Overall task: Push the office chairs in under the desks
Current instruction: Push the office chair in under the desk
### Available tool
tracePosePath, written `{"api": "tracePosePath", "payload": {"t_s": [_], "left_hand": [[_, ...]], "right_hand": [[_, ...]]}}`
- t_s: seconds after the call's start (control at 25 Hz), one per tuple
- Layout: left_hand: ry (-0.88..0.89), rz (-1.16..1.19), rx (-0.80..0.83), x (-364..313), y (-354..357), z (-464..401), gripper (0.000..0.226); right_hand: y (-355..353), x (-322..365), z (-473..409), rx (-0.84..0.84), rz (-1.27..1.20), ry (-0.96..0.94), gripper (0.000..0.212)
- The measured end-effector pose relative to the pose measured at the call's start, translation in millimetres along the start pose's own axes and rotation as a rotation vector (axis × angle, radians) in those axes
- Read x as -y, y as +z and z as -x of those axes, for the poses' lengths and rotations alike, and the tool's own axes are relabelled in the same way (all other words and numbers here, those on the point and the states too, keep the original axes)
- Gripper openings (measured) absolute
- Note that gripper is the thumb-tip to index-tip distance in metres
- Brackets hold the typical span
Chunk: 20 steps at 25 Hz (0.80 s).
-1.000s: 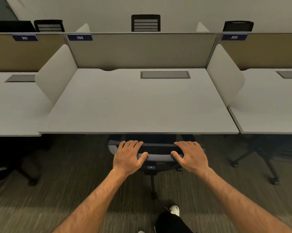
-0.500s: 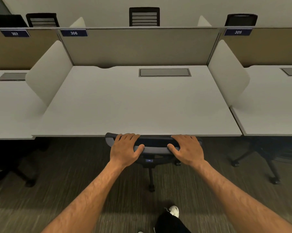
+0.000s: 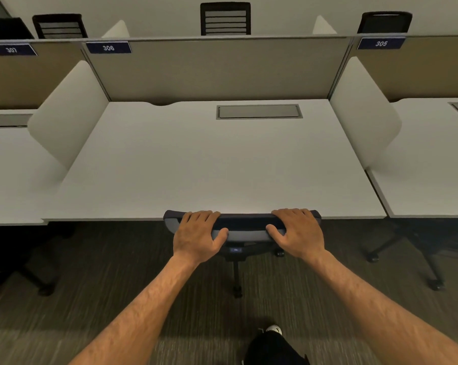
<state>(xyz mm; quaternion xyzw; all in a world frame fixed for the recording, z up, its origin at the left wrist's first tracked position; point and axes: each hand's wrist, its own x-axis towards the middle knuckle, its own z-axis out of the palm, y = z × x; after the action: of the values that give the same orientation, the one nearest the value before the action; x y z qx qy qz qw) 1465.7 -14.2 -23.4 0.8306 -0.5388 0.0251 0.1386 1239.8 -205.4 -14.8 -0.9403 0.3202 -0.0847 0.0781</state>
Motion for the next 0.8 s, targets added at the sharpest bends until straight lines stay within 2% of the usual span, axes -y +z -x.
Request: {"api": "tracePosePath", "payload": {"t_s": [0.2, 0.52, 0.64, 0.72, 0.8], "left_hand": [[-0.009, -0.009, 0.009, -2.2, -2.7, 1.3, 0.064], [-0.143, 0.068, 0.113, -11.8, -12.2, 14.8, 0.071], [-0.211, 0.114, 0.135, -16.7, -19.2, 32.9, 0.066], [-0.261, 0.121, 0.117, -13.5, -27.8, 49.3, 0.064], [-0.372, 0.118, 0.052, -6.1, -41.2, 79.7, 0.063]], "right_hand": [[-4.8, 1.2, -0.4, 0.049, 0.008, -0.012, 0.065], [-11.2, -1.2, -7.7, 0.306, 0.029, -0.033, 0.077], [-14.4, 4.0, -22.8, 0.426, -0.015, -0.055, 0.069], [-13.2, 21.4, -32.1, 0.444, -0.112, -0.137, 0.062], [-10.2, 55.1, -35.0, 0.426, -0.215, -0.309, 0.06]]}}
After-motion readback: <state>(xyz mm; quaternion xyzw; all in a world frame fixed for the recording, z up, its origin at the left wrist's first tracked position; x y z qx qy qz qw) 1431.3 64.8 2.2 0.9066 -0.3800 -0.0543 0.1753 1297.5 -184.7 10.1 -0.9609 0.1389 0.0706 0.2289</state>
